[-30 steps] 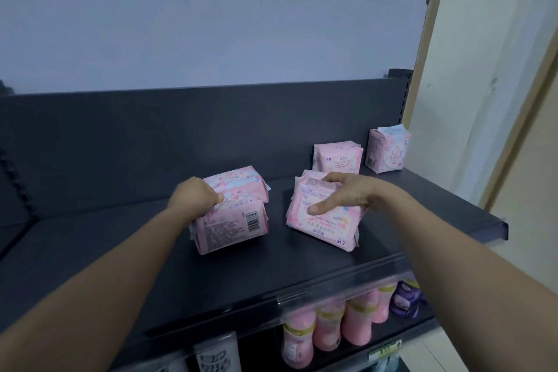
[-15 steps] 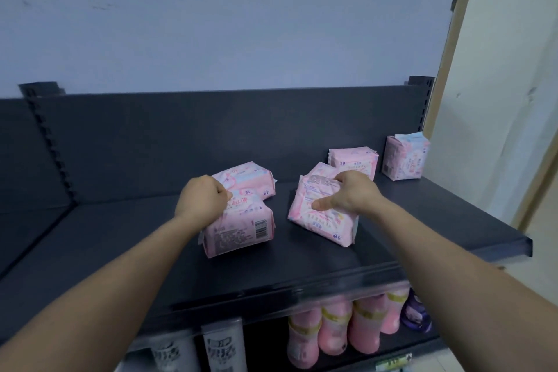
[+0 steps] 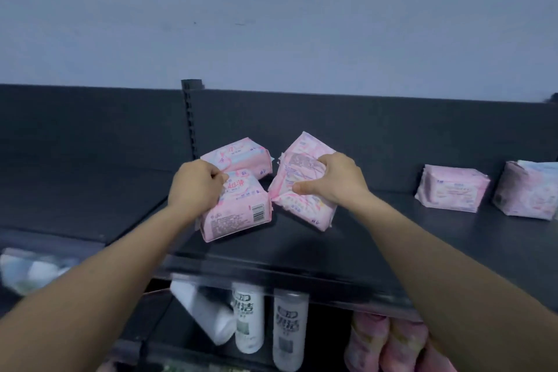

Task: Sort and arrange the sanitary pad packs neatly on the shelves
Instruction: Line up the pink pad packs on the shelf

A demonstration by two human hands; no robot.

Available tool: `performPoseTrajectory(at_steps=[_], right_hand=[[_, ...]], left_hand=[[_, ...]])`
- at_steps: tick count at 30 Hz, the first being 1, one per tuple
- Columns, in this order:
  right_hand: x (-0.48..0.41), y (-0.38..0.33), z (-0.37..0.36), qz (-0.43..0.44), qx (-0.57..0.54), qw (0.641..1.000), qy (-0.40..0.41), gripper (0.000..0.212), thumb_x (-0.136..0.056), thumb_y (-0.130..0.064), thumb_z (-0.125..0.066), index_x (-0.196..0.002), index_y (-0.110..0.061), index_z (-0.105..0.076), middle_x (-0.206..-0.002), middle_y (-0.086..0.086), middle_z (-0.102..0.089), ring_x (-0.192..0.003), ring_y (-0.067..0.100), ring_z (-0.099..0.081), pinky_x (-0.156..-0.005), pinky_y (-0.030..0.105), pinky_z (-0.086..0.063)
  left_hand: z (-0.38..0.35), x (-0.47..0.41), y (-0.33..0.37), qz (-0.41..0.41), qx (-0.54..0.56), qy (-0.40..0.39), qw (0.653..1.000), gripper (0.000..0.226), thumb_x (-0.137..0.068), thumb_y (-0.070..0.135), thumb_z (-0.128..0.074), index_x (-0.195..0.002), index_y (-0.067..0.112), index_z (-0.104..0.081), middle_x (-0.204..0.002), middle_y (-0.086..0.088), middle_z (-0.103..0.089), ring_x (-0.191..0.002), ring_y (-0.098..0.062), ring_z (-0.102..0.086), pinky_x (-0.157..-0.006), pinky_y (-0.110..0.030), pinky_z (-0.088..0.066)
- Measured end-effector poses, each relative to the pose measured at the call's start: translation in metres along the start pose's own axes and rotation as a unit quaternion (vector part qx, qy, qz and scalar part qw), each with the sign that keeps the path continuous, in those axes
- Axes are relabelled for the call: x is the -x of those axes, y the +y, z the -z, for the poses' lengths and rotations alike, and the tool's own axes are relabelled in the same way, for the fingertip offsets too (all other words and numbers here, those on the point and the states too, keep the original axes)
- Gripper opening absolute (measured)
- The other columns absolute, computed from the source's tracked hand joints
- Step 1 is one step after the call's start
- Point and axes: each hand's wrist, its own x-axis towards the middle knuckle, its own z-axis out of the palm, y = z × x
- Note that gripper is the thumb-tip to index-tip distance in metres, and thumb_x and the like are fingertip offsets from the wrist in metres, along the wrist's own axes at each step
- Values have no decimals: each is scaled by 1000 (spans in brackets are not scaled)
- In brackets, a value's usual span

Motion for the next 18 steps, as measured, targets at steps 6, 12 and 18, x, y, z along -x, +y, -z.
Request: performPoseTrajectory(at_steps=[6,12,18], right_hand=[[-8,-78,-49,91,-20,995,-43,58,-59,-53,-83,-59,-16,-38,-66,-4,-40,-55,15,-39,-47,29,-24],[-3,-176,-96,192,-34,977,-83,54,-58,-57,-82,-62,-19,-44,-83,-1,-50,-69,19,-49,-48,28,-27],[21,-277,-149,258,-61,957,-116,51,-59,-58,-81,-75,-18,-55,-97,0,-51,-86,22,-53,-65,31,-38]], left_hand=[[69,17,-70,62,-46,68,995,27,-92,25,-62,-76,6,-74,-72,-9,-68,-69,-27,-61,-56,-29,-38],[143,42,-140,125,-94,122,980,29,-92,26,-63,-68,10,-71,-67,-9,-65,-64,-26,-54,-56,-29,-33],[220,77,-213,173,-122,170,962,26,-91,24,-64,-77,5,-74,-77,-14,-69,-72,-30,-60,-63,-31,-43]])
